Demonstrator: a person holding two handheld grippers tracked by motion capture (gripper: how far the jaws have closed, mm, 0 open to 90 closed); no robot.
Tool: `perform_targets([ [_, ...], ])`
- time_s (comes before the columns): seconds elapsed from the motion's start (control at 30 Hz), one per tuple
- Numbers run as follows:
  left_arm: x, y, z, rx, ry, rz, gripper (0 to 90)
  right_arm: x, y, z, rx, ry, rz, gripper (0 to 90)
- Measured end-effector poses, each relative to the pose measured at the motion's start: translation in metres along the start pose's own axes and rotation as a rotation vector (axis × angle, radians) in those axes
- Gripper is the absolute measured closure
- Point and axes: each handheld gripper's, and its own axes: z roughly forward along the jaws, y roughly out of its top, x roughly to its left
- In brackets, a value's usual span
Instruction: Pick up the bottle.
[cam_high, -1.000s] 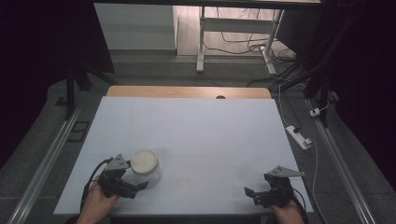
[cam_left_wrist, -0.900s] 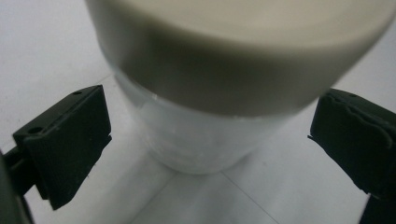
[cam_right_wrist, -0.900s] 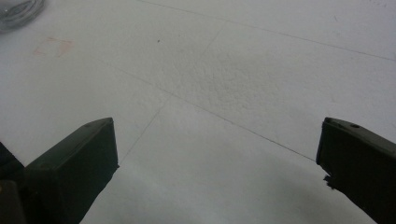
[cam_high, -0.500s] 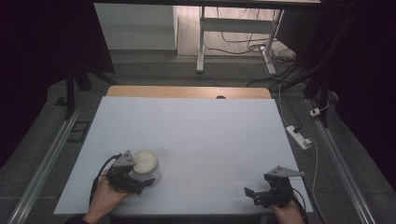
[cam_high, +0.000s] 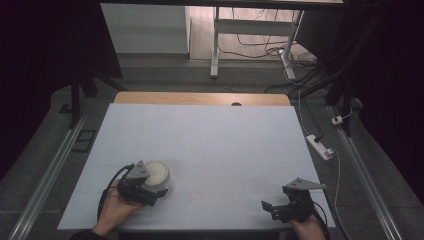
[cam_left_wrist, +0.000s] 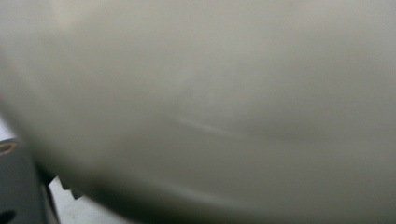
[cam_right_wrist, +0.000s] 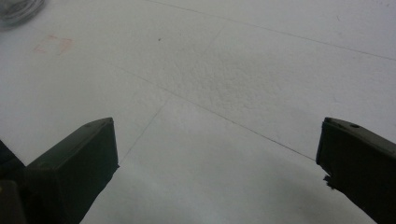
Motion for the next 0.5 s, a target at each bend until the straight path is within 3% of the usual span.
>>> perform_targets([
  [0.5, 0.0001, 0.0044, -0.0003, 0.019, 0.001, -0.01, 7.4, 0.0002, 0.0, -0.0001, -0.001, 0.003, -0.001, 0.0],
])
